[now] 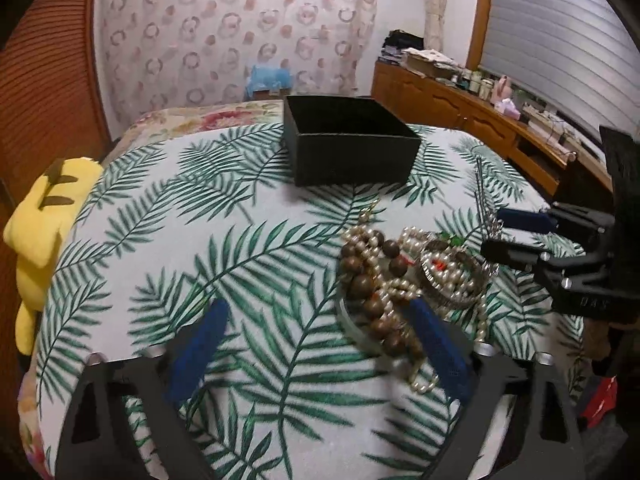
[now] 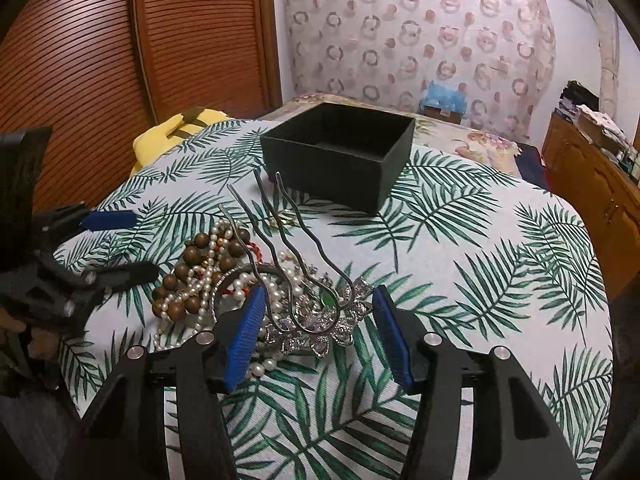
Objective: Organize jewelry
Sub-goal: 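Grasp the brown bead bracelet with the left tool while the right tool grasps the silver hairpin, then lift the bead bracelet with the left tool while the right tool lifts the hairpin toward the box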
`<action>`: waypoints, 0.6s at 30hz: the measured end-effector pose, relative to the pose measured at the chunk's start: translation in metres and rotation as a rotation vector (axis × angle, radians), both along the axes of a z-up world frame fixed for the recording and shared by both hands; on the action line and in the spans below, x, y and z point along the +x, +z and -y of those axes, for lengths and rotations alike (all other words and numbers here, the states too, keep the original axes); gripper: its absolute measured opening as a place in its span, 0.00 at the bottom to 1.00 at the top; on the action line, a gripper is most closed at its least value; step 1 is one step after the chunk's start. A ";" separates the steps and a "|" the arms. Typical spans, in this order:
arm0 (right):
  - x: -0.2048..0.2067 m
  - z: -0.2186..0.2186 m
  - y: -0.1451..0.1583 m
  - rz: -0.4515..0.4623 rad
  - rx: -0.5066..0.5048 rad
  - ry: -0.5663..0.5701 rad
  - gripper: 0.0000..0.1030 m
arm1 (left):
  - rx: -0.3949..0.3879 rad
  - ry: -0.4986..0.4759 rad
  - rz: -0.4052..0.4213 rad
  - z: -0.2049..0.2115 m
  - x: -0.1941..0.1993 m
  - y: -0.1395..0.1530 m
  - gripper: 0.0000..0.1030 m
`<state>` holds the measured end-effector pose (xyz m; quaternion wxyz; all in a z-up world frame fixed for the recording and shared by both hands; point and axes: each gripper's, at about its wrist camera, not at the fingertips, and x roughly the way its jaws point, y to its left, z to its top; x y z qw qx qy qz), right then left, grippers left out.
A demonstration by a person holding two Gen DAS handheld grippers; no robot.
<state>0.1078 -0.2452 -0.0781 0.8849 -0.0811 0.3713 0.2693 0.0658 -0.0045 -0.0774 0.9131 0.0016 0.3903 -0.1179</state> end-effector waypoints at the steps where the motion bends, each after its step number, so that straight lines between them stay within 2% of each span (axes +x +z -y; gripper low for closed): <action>1: 0.000 0.001 -0.001 -0.001 0.001 -0.002 0.56 | -0.009 -0.009 -0.006 0.002 0.003 0.001 0.71; 3: 0.000 0.003 -0.001 -0.001 0.003 -0.008 0.56 | -0.011 -0.024 -0.016 0.005 0.010 0.000 0.57; 4: 0.000 0.003 -0.001 -0.002 0.004 -0.008 0.56 | -0.010 -0.029 -0.022 0.007 0.014 -0.001 0.53; 6: 0.000 0.004 -0.002 -0.004 0.006 -0.011 0.56 | -0.015 -0.045 -0.045 0.011 0.021 -0.004 0.36; 14: -0.001 0.004 0.000 0.002 0.016 -0.007 0.56 | 0.015 -0.078 -0.072 0.024 0.032 -0.011 0.32; 17: -0.001 0.004 0.000 0.001 0.018 -0.007 0.56 | -0.001 -0.095 -0.077 0.022 0.035 -0.011 0.20; 18: -0.001 0.003 0.000 0.001 0.016 -0.007 0.56 | 0.001 -0.094 -0.070 0.022 0.035 -0.009 0.20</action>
